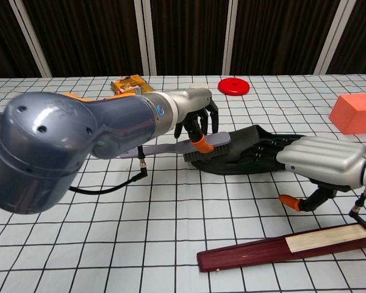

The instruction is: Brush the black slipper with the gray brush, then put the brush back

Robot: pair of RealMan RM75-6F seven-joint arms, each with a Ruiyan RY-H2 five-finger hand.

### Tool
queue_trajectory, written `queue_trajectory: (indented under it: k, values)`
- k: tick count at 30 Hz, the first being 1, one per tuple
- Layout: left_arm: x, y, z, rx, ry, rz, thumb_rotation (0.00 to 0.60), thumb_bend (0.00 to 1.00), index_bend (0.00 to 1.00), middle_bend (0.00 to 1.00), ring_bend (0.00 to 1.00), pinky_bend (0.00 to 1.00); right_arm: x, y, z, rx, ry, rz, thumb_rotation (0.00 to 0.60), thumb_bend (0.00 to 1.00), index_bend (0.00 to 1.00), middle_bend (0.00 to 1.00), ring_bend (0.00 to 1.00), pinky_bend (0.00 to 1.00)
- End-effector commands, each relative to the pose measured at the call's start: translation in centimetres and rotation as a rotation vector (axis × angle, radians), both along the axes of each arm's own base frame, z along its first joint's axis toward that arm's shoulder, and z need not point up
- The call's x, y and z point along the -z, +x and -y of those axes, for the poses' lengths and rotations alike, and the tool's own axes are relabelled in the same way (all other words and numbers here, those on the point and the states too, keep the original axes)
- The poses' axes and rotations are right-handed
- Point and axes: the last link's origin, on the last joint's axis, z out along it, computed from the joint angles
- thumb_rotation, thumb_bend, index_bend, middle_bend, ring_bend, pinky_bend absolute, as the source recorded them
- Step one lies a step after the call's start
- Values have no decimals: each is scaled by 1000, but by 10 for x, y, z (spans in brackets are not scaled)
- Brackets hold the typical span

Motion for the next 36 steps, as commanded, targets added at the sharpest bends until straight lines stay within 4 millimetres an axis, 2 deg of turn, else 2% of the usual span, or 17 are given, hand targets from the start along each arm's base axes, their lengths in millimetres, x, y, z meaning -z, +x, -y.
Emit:
queue_trajectory:
  k: [1,7,10,16,21,23,27,30,36]
  values:
    - [-19,-2,-2,-10,25,7,600,527,591,642,511,589,1,1,0,2,-1,0,600,555,0,0,0,36]
    - [-37,3,2,46,57,114,600,526,588,640,511,589,-5,2,5,5,-43,6,600,554,0,0,0,36]
    - [-43,-2,6,71,58,127,600,527,589,641,511,589,-11,3,7,6,-72,11,600,554,0,0,0,36]
    - [-53,-25,23,49,-23,112,600,526,589,641,511,589,-27,-2,11,23,-150,-21,600,554,0,0,0,23]
    - [-69,-54,46,41,-106,76,600,526,590,642,511,589,-64,-11,7,107,-288,-11,600,554,0,0,0,18]
    - [-77,-77,62,49,-141,9,600,526,590,641,511,589,-98,-24,-1,168,-390,27,600,555,0,0,0,18]
    - [-90,-98,78,77,-154,-61,600,526,589,641,511,589,-128,-44,-19,223,-447,49,600,555,0,0,0,16]
    - [-99,-117,88,119,-132,-124,600,526,586,640,511,588,-142,-61,-37,250,-468,53,600,555,0,0,0,12]
    - [-101,-146,98,171,-98,-192,600,519,569,624,508,568,-153,-80,-58,290,-500,52,600,555,0,0,0,6]
